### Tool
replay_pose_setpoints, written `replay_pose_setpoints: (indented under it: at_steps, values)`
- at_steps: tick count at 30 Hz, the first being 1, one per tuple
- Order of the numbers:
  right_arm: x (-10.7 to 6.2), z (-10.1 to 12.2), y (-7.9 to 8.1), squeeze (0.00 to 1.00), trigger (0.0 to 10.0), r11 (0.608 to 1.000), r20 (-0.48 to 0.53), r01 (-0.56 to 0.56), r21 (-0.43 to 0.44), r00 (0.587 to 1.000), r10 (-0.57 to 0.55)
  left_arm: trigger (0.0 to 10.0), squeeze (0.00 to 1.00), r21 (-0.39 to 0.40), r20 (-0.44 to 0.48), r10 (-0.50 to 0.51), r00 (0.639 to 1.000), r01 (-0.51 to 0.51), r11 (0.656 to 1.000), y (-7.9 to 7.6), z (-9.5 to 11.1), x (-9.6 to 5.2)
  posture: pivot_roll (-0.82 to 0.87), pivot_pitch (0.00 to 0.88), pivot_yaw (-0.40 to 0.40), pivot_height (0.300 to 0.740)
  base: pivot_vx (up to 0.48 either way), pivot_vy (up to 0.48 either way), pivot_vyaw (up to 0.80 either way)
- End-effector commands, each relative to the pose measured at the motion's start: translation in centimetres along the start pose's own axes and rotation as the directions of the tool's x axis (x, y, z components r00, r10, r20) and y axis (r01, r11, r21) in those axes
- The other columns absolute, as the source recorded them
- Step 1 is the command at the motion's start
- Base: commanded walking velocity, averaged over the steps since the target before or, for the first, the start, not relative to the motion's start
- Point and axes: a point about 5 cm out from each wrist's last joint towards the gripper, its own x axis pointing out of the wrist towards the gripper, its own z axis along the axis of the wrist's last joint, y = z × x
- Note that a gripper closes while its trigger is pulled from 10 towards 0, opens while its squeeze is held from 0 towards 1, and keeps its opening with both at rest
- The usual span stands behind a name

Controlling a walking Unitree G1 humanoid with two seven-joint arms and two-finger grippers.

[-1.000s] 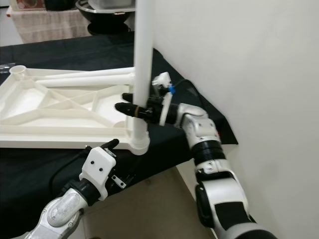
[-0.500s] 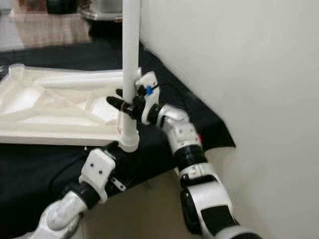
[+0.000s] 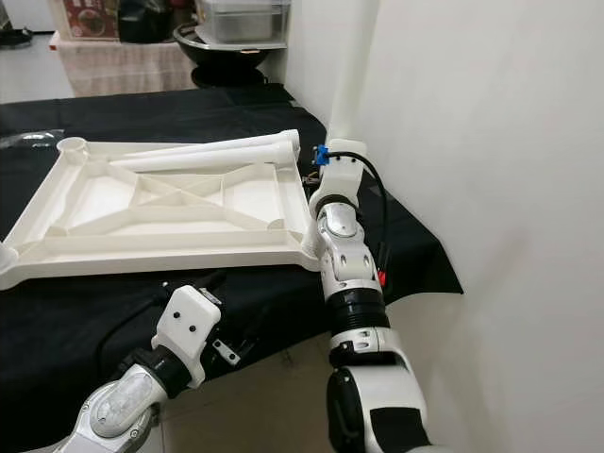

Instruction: Building children table

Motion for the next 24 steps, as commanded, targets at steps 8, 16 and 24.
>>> replay_pose_setpoints:
  at_steps: [8,16,24]
  values:
    - [0.2,1.3,2.1,1.00,10.0,0.991,0.066,-0.127,0.044,0.990,0.124,10.0,0.00,-0.002,-0.007,0.002,1.000,-0.002,1.000,-0.1,-0.2,0.1,0.05,0.018,-0.096,0.740,0.000,0.000,0.00]
    - [-0.2,0.9,1.5,0.00,10.0,0.725,0.014,-0.688,0.029,0.725,0.688,10.0,0.00,-0.004,-0.005,-0.002,1.000,0.002,1.000,-0.1,-0.3,0.3,0.05,0.020,-0.091,0.740,0.000,0.000,0.00]
    - [-3.4,0.7,0.6,0.00,10.0,0.217,-0.007,-0.974,0.060,0.217,0.976,10.0,0.00,-0.005,0.005,0.006,1.000,-0.006,1.000,-0.1,-0.2,0.4,0.05,0.020,-0.093,0.740,0.000,0.000,0.00]
